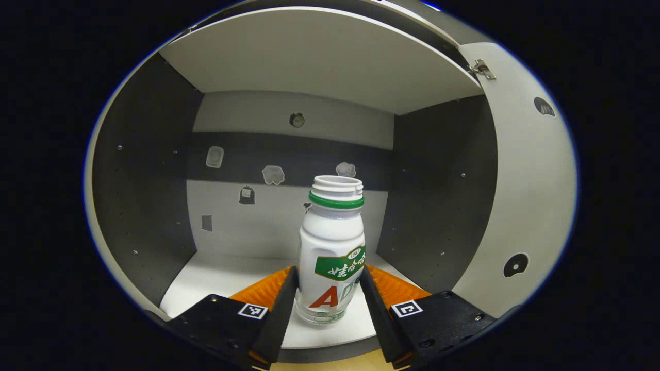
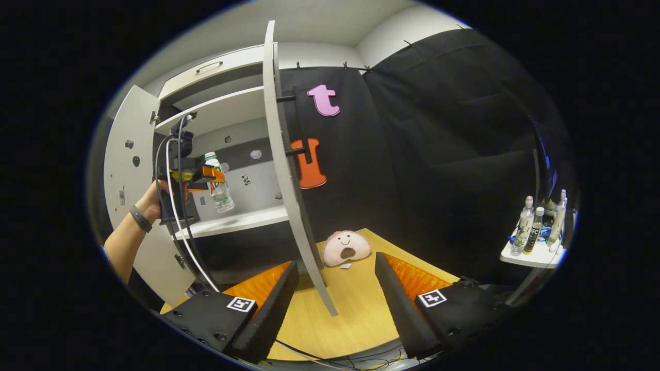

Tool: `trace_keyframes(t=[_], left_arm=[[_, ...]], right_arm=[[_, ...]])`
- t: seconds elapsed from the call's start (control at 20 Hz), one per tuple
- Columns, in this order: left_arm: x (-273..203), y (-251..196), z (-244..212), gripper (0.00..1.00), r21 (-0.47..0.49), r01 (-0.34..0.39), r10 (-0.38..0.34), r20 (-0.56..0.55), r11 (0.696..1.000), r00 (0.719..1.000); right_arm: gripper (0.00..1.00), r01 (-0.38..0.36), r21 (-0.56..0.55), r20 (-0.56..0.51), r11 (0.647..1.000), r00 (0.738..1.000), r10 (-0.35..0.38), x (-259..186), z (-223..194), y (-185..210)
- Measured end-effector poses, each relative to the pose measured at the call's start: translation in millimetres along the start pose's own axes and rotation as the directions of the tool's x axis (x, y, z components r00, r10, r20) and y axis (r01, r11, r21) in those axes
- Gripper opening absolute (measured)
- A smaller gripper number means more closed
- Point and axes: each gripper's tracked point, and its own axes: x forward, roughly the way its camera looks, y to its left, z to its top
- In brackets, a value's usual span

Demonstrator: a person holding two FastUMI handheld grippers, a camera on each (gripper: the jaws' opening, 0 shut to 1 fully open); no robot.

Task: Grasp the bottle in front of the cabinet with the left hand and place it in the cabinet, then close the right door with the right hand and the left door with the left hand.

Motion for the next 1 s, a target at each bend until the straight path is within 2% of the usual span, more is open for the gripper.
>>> trace_keyframes(t=[0.35,0.65,0.75,0.85,0.9,1.0], left_arm=[[41.2,16.1,-32.2,0.73,-0.021,-0.072,0.07,-0.07,0.997,0.995],[44.6,24.1,-34.0,0.74,-0.029,-0.103,0.101,-0.052,0.994,0.993],[43.3,23.1,-33.0,0.78,-0.026,-0.099,0.098,-0.041,0.995,0.994],[41.6,21.6,-30.4,0.88,-0.027,-0.093,0.092,-0.024,0.995,0.995],[39.2,19.3,-25.9,0.96,-0.032,-0.085,0.085,-0.011,0.996,0.996],[29.6,17.5,-16.1,0.95,-0.043,-0.081,0.082,0.03,0.996,0.996]], right_arm=[[0.98,0.1,0.027,0.033,0.995,0.994,-0.101,-5.5,6.6,-39.2],[0.98,0.108,0.031,0.032,0.994,0.994,-0.109,-1.9,10.4,-42.8],[0.98,0.102,0.026,0.03,0.994,0.994,-0.103,1.2,9.7,-39.9],[0.98,0.098,0.024,0.027,0.995,0.995,-0.099,1.5,9.6,-37.5],[0.98,0.096,0.023,0.024,0.995,0.995,-0.096,1.3,9.3,-38.1],[0.98,0.091,0.023,0.021,0.996,0.996,-0.092,0.0,8.3,-36.1]])
